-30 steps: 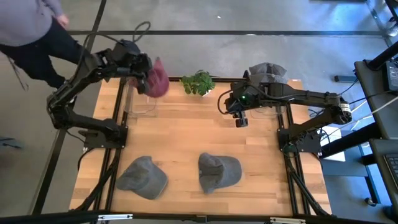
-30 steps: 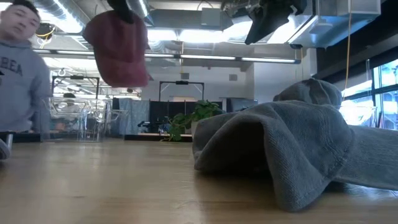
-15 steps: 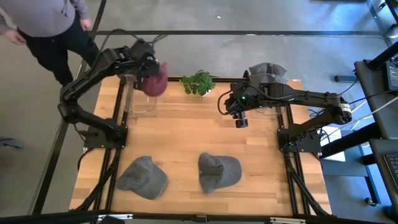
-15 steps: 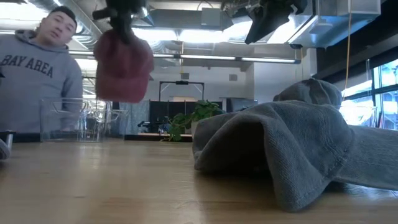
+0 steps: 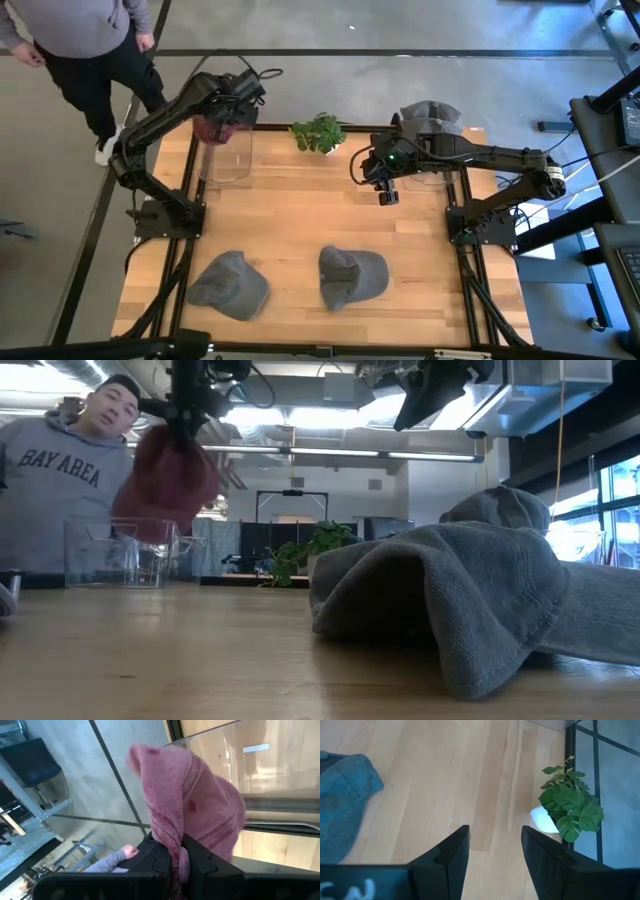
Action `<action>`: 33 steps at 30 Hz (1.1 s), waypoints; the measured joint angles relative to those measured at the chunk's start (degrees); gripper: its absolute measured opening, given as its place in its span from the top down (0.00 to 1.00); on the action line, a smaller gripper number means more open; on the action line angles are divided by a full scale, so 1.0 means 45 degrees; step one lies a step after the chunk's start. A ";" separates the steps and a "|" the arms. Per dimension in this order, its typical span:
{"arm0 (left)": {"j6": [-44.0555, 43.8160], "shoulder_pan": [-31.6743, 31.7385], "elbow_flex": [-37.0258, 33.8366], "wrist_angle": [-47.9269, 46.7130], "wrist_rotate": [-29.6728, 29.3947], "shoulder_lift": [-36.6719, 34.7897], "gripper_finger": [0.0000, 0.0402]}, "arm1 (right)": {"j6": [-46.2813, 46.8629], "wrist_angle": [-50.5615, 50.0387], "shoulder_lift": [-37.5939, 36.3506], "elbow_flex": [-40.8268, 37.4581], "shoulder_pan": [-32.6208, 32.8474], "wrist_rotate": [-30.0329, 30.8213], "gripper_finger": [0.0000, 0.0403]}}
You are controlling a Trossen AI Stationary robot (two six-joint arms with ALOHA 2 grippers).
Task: Pick & Place hat
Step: Put the red cap into the left transparent bin
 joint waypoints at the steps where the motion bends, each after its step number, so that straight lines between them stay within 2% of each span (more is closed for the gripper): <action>1: -0.0021 0.0000 0.0000 0.0084 0.0031 0.0103 0.95 | -0.0003 0.0031 0.0000 0.0000 0.0001 0.0002 0.55; 5: -0.0439 0.0197 0.0000 0.0188 0.0539 0.0569 0.95 | -0.0034 0.0185 0.0000 0.0000 0.0001 0.0002 0.55; 12: -0.1643 0.0796 0.0000 0.0434 0.0530 0.1459 0.95 | -0.0034 0.0185 0.0000 0.0000 0.0001 0.0002 0.55; 18: -0.1725 0.1624 0.0000 0.1096 0.0694 0.2097 0.95 | -0.0034 0.0185 0.0000 0.0000 0.0001 0.0002 0.55; 24: -0.1828 0.2442 0.0000 0.1620 0.0773 0.2582 0.90 | -0.0034 0.0180 0.0000 0.0000 0.0001 0.0002 0.55; 33: -0.2146 0.3263 0.0000 0.1852 0.1263 0.2693 0.89 | -0.0057 0.0166 0.0005 0.0000 0.0001 0.0002 0.55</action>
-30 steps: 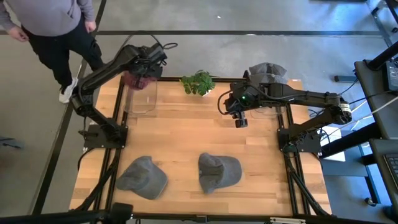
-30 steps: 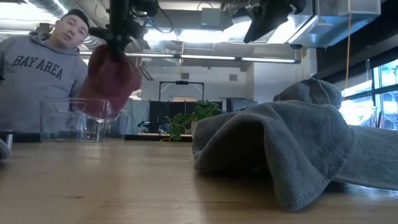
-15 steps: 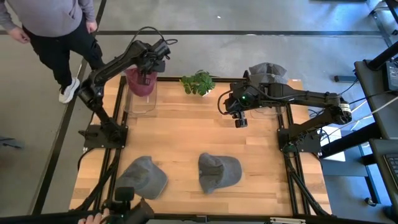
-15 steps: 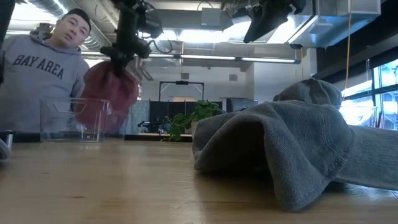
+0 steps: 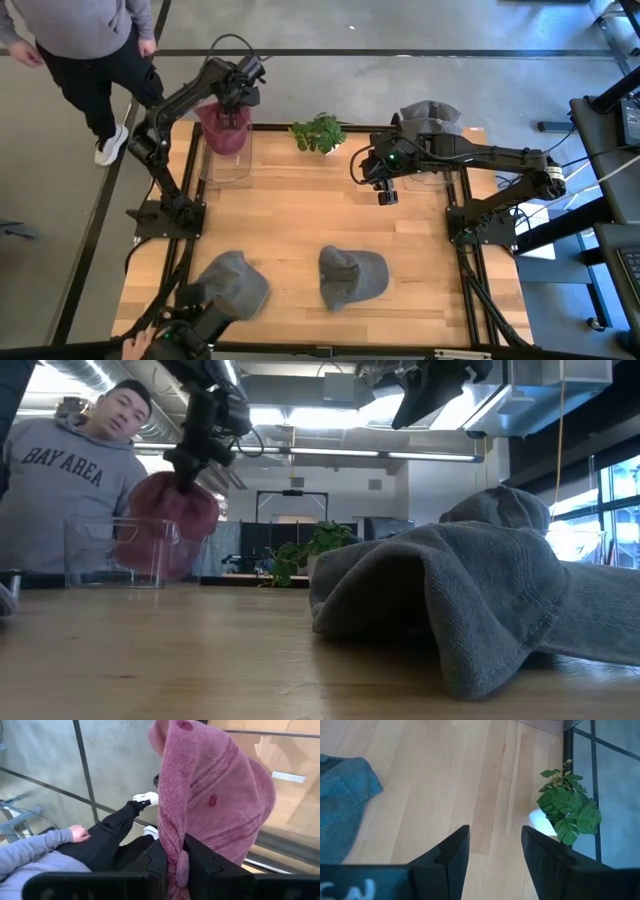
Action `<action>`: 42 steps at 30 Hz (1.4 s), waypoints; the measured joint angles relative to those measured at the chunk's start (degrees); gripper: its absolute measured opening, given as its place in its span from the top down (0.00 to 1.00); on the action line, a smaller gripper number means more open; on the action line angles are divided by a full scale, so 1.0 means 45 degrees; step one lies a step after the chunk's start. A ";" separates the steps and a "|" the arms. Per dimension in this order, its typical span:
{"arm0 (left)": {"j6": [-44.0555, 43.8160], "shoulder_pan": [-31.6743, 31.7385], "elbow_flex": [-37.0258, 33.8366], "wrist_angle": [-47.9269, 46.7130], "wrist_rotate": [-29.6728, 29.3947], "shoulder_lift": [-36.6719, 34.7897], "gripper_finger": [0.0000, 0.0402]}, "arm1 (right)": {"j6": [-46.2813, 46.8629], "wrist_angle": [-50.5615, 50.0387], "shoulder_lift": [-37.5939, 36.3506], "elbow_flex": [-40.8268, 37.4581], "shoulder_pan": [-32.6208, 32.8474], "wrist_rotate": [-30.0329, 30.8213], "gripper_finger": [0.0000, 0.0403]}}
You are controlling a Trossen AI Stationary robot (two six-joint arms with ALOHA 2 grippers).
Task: Pick & Place hat
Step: Put the red cap into the left transparent bin, then put the gray cap into the right transparent bin
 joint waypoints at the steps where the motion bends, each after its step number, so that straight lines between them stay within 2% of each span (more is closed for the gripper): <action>1: 0.0000 0.0067 0.0000 0.0023 0.0005 0.0000 0.89 | -0.0013 0.0000 0.0000 0.0000 0.0000 0.0000 0.55; 7: 0.0080 0.0158 0.0000 0.0610 0.0293 0.0000 0.87 | -0.0025 0.0000 0.0000 0.0000 0.0000 0.0000 0.55; 12: 0.0141 0.0229 0.0000 0.0590 0.1042 0.0000 0.79 | 0.0009 0.0000 0.0000 0.0000 0.0000 0.0000 0.55; 14: 0.0141 0.0229 0.0000 0.0684 0.0888 0.0000 0.74 | 0.0009 0.0000 0.0000 0.0000 0.0000 0.0000 0.55; 19: 0.0330 0.0225 0.0000 0.1300 -0.0473 0.0000 0.67 | 0.0014 0.0000 0.0000 0.0000 0.0000 0.0000 0.55; 22: 0.0174 0.0213 -0.0005 0.1741 -0.0325 -0.0182 0.66 | 0.0014 0.0000 0.0000 0.0000 0.0000 0.0000 0.55; 24: -0.0207 0.0138 -0.0005 0.2026 0.0343 -0.0498 0.66 | -0.0008 0.0000 0.0000 0.0000 0.0000 0.0004 0.55; 27: -0.1258 -0.0007 -0.0005 0.2278 0.2086 -0.1041 0.66 | -0.0176 0.0005 0.0000 0.0000 0.0000 0.0005 0.55; 36: -0.5376 -0.0918 -0.0005 0.2787 0.8984 -0.2745 0.67 | -0.0009 0.0084 0.0000 0.0000 0.0005 -0.0114 0.55; 38: -0.6177 -0.1361 -0.0005 0.3162 0.9649 -0.3095 0.67 | 0.0440 0.0239 0.0000 0.0000 0.0005 -0.0627 0.55; 42: -0.7778 -0.2825 -0.0005 0.3937 0.9608 -0.3715 0.66 | 0.0792 0.0222 0.0000 0.0000 0.0005 -0.2057 0.55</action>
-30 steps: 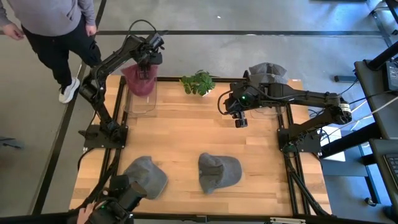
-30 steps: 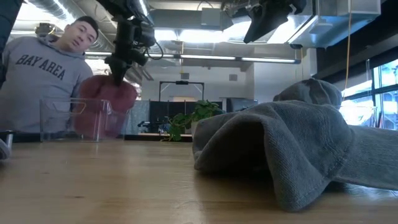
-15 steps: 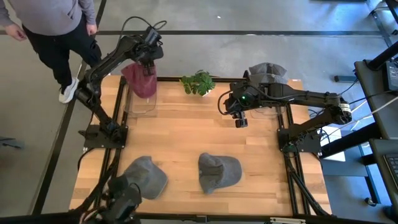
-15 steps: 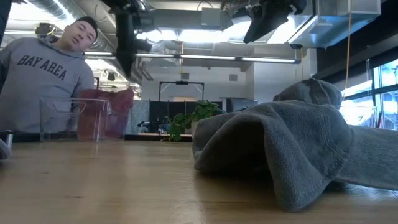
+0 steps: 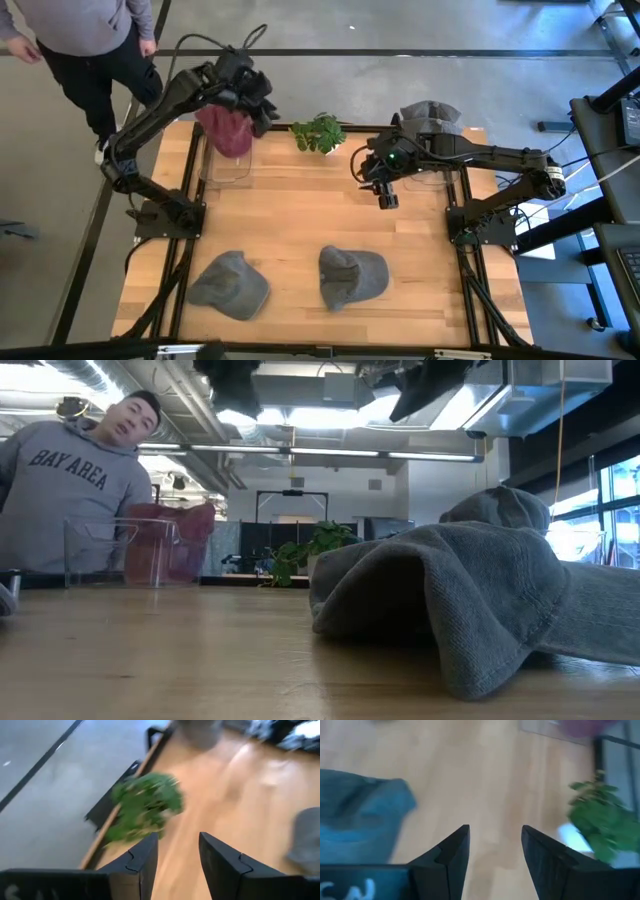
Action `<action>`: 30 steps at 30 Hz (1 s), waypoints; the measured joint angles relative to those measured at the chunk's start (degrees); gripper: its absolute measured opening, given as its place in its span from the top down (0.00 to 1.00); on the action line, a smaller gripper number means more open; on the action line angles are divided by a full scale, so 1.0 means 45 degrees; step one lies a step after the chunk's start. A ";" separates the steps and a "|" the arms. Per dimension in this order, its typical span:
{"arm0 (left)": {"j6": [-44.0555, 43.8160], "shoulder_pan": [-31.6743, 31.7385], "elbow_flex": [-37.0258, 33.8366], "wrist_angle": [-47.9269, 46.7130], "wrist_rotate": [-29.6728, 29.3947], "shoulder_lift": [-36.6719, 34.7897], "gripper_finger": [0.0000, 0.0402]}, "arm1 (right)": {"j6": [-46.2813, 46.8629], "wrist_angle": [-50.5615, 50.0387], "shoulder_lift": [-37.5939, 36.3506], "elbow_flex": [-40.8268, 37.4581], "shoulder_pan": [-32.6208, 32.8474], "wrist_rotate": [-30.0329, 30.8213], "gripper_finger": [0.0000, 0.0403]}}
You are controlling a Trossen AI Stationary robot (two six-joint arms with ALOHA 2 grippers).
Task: Pick & Place hat
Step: Put the gray cap into the right transparent bin
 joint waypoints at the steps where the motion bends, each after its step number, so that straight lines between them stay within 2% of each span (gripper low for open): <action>1: -0.0344 -0.0399 0.0000 0.0140 -0.0006 -0.0139 0.66 | 0.0025 0.0004 0.0000 0.0000 0.0000 -0.0335 0.55; 6: -0.1851 -0.2548 -0.0998 0.1579 -0.0456 -0.1067 0.66 | 0.0264 0.0020 0.0000 0.0000 0.0001 -0.1571 0.55; 10: -0.3247 -0.4352 -0.3162 0.4334 -0.1308 -0.2276 0.65 | 0.0603 0.0083 0.0000 0.0000 0.0044 -0.2235 0.55; 13: -0.4096 -0.5897 -0.4839 0.6554 -0.2487 -0.3143 0.65 | 0.0621 0.0157 0.0000 0.0000 0.0208 -0.2736 0.55; 16: -0.4516 -0.7467 -0.6243 0.8252 -0.3357 -0.3746 0.65 | 0.0619 0.0248 0.0000 0.0000 0.0478 -0.3095 0.55; 21: -0.4550 -0.9557 -0.7735 1.0301 -0.3927 -0.4293 0.65 | 0.0621 0.0478 0.0005 0.0000 0.1042 -0.3194 0.55; 30: -0.5359 -1.1533 -0.9004 1.0604 -0.6908 -0.5014 0.65 | 0.0685 0.0474 0.0230 -0.0005 0.2217 -0.3204 0.55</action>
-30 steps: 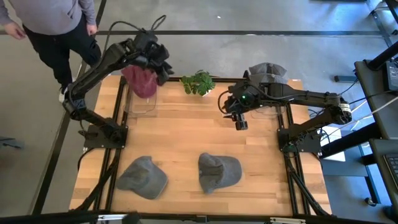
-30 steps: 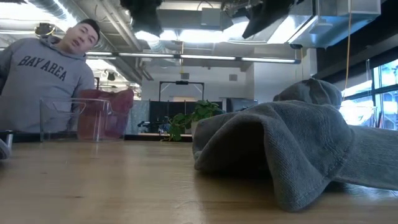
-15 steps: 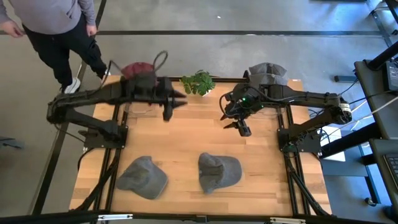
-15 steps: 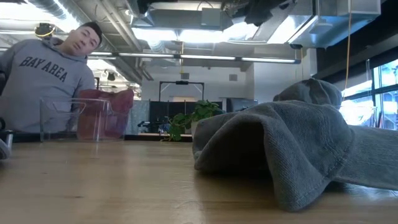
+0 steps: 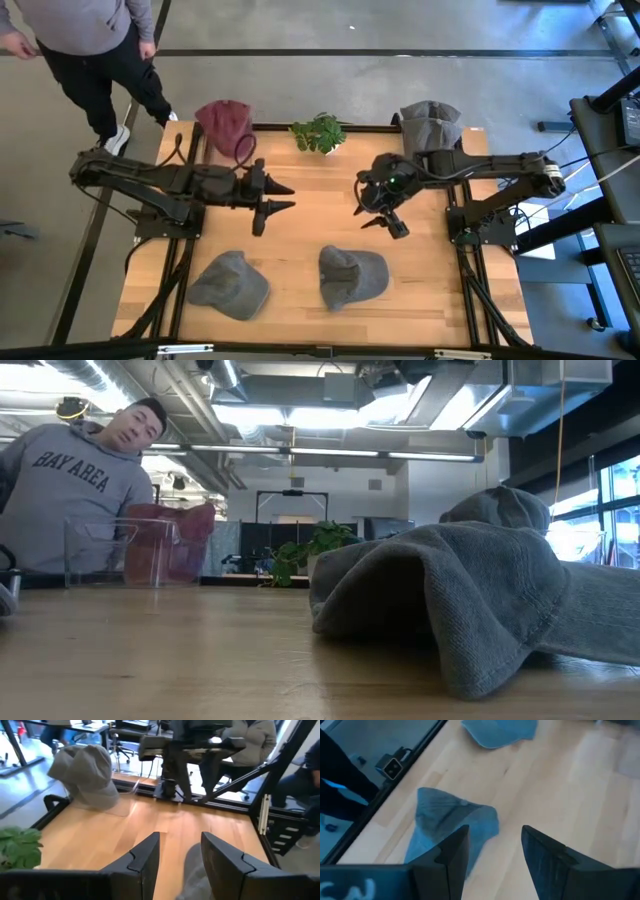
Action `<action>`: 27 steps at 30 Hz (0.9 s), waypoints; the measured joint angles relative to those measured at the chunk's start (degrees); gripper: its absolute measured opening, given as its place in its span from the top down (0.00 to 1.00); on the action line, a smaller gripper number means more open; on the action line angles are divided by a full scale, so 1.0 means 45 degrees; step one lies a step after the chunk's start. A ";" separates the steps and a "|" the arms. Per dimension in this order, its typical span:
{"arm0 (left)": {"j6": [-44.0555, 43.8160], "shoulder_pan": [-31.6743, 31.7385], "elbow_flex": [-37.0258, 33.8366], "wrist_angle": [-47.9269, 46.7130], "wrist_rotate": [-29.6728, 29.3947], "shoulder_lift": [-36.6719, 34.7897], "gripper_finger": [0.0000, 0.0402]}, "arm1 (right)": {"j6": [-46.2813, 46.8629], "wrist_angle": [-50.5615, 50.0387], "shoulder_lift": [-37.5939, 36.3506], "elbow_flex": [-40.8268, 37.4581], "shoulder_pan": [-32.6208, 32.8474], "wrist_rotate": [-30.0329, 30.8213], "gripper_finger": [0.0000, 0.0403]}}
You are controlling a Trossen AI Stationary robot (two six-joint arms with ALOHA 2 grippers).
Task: Pick & Place hat
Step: Put the gray cap into the right transparent bin
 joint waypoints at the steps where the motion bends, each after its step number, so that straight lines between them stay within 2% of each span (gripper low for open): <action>1: -0.0099 -0.0095 -0.0132 0.0068 -0.0160 -0.0111 0.65 | 0.0117 0.0056 0.0080 0.0005 0.0150 0.0000 0.55; 6: -0.0215 -0.0302 -0.0545 0.0083 0.0111 -0.0541 0.65 | 0.1372 0.0289 0.0575 0.0005 0.0797 0.0008 0.55; 12: -0.0215 -0.0455 -0.0545 -0.0075 0.0156 -0.0558 0.65 | 0.1087 0.1650 0.1436 0.0005 0.1416 0.0136 0.55; 21: -0.0430 -0.0445 -0.0545 -0.1732 0.0180 -0.0582 0.65 | -0.2936 0.3505 0.4058 0.0005 0.2618 0.0154 0.55; 27: -0.1214 -0.0445 -0.0545 -0.2565 0.0742 -0.0582 0.65 | -0.3936 0.5101 0.5988 0.0058 0.3124 0.0163 0.55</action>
